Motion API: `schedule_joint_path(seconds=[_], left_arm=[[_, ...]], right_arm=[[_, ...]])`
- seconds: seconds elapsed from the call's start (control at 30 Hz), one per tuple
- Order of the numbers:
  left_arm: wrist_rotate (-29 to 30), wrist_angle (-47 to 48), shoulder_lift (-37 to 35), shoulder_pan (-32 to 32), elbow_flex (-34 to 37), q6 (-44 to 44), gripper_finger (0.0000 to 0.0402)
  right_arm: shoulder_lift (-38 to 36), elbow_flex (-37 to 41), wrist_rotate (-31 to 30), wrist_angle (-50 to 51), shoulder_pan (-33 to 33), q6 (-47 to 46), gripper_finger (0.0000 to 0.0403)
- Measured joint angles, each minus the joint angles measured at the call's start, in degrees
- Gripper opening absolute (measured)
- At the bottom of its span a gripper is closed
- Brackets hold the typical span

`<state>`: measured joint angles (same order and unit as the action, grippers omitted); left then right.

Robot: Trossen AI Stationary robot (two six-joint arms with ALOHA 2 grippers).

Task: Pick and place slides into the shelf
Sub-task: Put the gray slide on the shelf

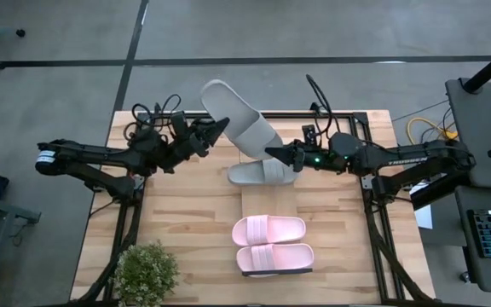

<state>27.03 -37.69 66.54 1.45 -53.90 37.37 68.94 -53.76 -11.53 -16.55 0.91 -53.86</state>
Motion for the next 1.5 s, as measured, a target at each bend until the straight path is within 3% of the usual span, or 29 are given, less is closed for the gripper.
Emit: schedule_joint_path(seconds=[0.27,0.53,0.87,1.13,1.3,1.5], left_arm=[[-9.5,1.3,0.3,0.1,0.5,4.6,0.0175],[-13.4,1.4,2.4,0.3,0.7,9.0,0.0247],[-28.2,2.8,4.4,0.3,0.7,10.4,0.0254],[-41.0,3.3,2.1,0.3,0.7,7.7,0.0254],[-46.5,3.4,1.1,0.3,0.5,7.8,0.0254],[-47.8,1.5,1.0,0.3,0.5,7.8,0.0254]], right_arm=[[-6.4,0.0,1.8,9.4,0.0,1.9,0.0031],[-13.4,0.0,1.2,17.4,-0.1,3.3,0.0031],[-20.5,0.0,1.3,35.4,-0.1,-0.9,0.0031],[-23.7,0.0,1.5,42.0,-0.1,-3.2,0.0031],[-23.2,0.0,4.6,45.2,-0.1,-4.5,0.0031],[-22.0,0.0,9.2,46.4,-0.1,-5.6,0.0030]])
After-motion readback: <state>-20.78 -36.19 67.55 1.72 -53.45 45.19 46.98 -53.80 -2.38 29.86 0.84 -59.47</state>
